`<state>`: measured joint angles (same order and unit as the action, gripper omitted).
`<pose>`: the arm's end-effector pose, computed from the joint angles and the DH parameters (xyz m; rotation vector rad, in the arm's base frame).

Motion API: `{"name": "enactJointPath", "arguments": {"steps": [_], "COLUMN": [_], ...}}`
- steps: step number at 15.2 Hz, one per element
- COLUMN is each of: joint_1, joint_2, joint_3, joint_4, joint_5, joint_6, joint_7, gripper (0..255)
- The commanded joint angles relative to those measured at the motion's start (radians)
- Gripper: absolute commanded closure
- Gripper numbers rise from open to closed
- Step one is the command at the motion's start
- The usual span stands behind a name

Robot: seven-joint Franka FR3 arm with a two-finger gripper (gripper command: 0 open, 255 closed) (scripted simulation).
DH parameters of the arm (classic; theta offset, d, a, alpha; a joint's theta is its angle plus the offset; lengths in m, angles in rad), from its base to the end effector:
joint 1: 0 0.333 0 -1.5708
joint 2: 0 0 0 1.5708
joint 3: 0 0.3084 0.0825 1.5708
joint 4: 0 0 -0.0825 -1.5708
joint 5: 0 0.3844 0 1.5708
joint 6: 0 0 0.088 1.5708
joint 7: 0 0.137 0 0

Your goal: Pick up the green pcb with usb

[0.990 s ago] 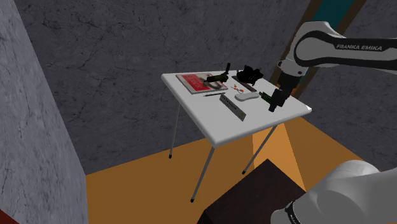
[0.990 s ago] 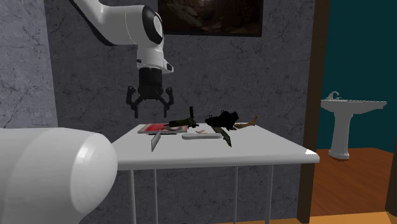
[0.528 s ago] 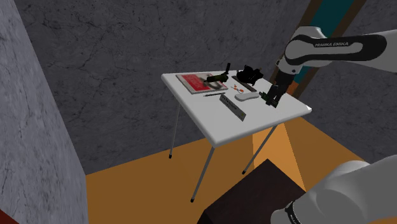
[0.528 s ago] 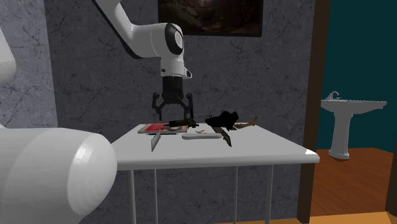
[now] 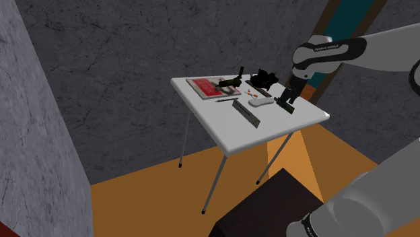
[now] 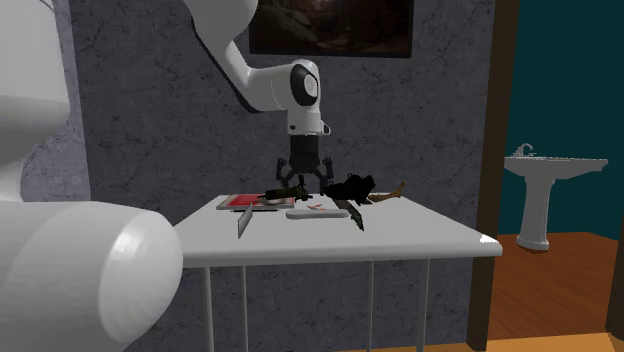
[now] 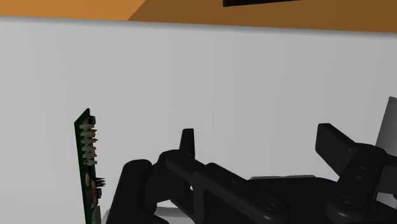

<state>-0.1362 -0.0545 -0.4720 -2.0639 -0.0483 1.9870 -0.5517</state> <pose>0.4349 -0.3101 0.4147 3.1400 -0.0556 -0.0534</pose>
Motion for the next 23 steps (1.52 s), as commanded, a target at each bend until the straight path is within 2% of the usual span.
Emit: {"name": "enactJointPath", "arguments": {"steps": [1, 7, 14, 23], "joint_1": [-0.012, -0.087, -0.232, -0.237], "joint_2": [0.074, 0.303, 0.579, 0.616], "joint_3": [-0.019, -0.046, -0.026, -0.012], "joint_4": [0.058, 0.269, 0.594, 0.546], "joint_5": [0.039, 0.178, 0.325, 0.346], "joint_6": [0.02, 0.036, -0.013, 0.07], "joint_7": [-0.037, -0.15, -0.232, -0.246], "gripper": [0, 0, 0, 0]}}
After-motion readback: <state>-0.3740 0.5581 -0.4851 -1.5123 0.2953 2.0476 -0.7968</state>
